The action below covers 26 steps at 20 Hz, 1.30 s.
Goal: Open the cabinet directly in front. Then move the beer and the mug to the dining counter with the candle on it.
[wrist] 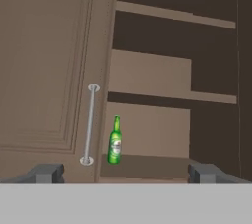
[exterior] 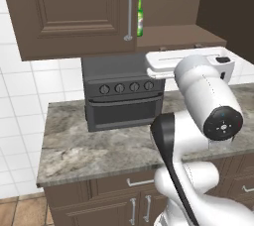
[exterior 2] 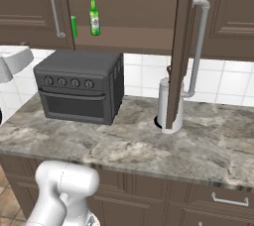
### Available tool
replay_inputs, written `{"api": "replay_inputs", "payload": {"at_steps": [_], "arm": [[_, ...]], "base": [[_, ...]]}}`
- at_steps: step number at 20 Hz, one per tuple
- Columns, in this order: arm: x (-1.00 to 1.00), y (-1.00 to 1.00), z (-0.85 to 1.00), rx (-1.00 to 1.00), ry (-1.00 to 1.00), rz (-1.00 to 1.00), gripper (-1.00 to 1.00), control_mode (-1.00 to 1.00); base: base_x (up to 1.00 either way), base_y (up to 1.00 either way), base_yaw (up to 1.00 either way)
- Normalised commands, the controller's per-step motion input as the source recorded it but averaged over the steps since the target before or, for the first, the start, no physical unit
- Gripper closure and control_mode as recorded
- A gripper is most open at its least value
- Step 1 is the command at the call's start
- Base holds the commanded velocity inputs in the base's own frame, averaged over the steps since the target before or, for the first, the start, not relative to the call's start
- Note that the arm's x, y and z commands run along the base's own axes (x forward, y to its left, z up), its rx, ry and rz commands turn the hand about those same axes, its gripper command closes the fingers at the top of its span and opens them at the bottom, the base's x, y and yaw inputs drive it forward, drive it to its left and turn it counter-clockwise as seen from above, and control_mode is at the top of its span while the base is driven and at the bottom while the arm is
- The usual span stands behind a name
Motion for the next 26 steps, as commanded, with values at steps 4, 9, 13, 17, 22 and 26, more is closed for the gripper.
{"api": "replay_inputs", "payload": {"at_steps": [4, 9, 13, 17, 22, 26], "arm": [[0.47, 0.00, 0.00, 0.00, 0.00, 0.00, -1.00, -1.00], [0.50, 0.01, 0.00, 0.00, 0.00, 0.01, -1.00, -1.00], [0.39, 0.12, 0.00, 0.00, 0.00, 0.00, -1.00, -1.00], [0.42, 0.07, 0.00, 0.00, 0.00, 0.00, -1.00, -1.00], [0.43, 0.00, 0.00, 0.00, 0.00, 0.00, -1.00, -1.00], [0.42, 0.01, 0.00, 0.00, 0.00, 0.00, -1.00, -1.00]], "base": [[0.00, 0.00, 0.00], [0.00, 0.00, 0.00], [0.00, 0.00, 0.00], [0.00, 0.00, 0.00], [0.00, 0.00, 0.00], [0.00, 0.00, 0.00]]}}
